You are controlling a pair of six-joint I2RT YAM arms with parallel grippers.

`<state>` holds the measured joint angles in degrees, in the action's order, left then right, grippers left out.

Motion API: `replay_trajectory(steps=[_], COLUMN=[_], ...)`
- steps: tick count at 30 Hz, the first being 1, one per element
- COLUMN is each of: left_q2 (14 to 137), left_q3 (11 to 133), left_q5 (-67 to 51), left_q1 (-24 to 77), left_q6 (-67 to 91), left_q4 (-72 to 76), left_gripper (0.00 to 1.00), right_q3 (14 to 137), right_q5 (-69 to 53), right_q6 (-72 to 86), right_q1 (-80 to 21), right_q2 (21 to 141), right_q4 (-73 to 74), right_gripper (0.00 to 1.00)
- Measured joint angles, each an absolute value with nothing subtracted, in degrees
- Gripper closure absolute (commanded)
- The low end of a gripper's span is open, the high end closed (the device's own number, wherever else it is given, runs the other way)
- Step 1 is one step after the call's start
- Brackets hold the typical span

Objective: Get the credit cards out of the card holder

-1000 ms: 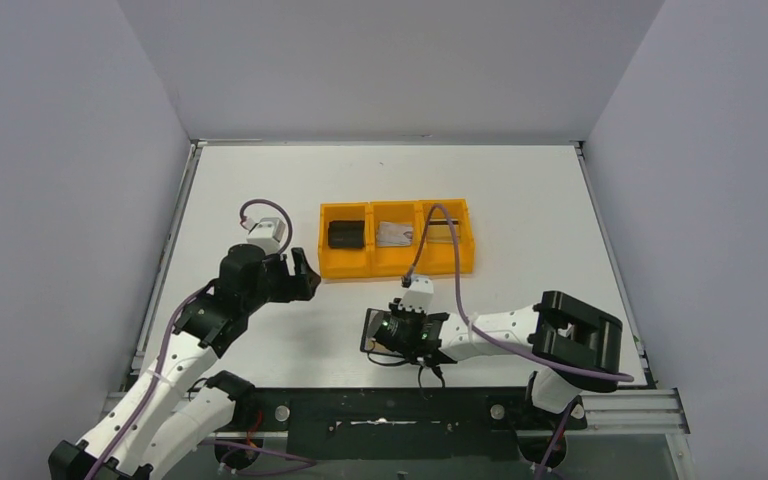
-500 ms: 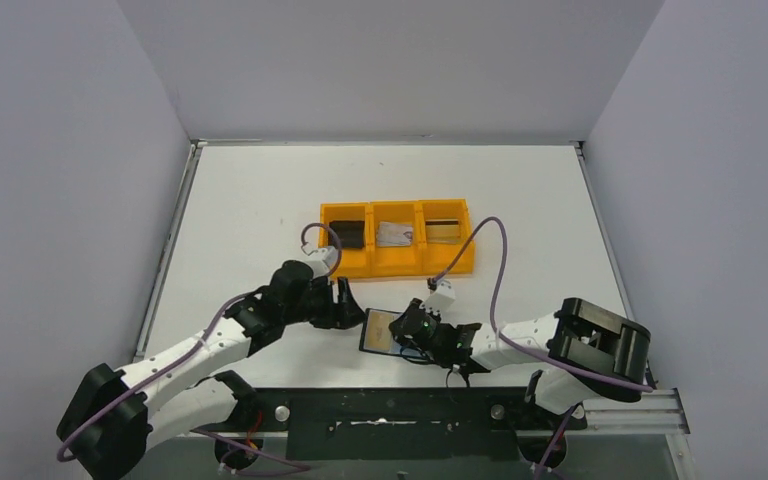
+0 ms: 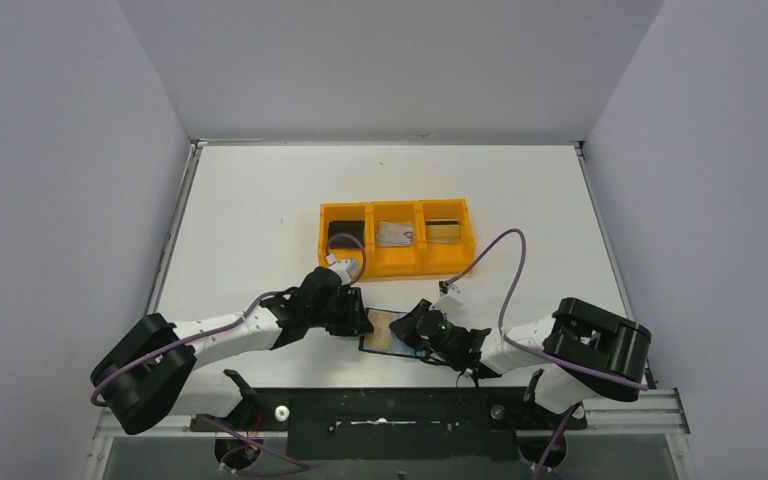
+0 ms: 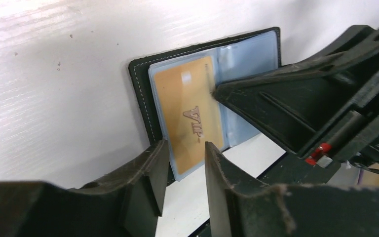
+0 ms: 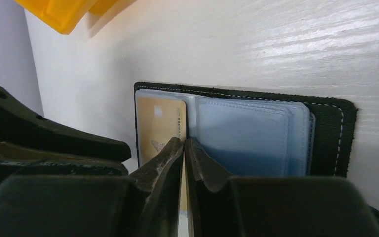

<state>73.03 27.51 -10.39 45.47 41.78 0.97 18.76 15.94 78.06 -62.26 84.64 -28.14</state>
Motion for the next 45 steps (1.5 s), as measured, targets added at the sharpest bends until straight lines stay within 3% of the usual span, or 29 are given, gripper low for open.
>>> replay_trajectory(steps=[7, 14, 20, 35, 39, 45], left_q2=[77.41, 78.08, 78.24, 78.08, 77.91, 77.67], left_q3=[27.51, 27.59, 27.59, 27.46, 27.4, 27.22], left_q5=[-9.26, -7.86, -7.51, -6.39, -6.04, -6.02], left_q1=[46.87, 47.29, 47.46, 47.75, 47.92, 47.92], left_q6=[41.69, 41.56, 41.54, 41.78, 41.78, 41.78], left_q4=[2.07, 2.13, 2.15, 2.42, 2.42, 2.44], left_gripper=[0.88, 1.0, 1.0, 1.0, 1.0, 1.0], right_q3=[16.03, 15.62, 15.64, 16.19, 16.16, 16.84], right_q5=[12.95, 11.11, 10.66, 9.58, 9.85, 9.52], right_q6=[78.52, 77.8, 76.34, 74.19, 74.24, 73.52], right_q1=[-61.04, -60.31, -60.05, -60.05, -60.05, -60.05], right_q2=[84.64, 84.64, 84.62, 77.21, 74.87, 75.35], right_q4=[-33.78, -35.03, -34.57, -24.43, -21.96, -21.26], right_gripper=[0.83, 0.86, 1.0, 1.0, 0.88, 0.78])
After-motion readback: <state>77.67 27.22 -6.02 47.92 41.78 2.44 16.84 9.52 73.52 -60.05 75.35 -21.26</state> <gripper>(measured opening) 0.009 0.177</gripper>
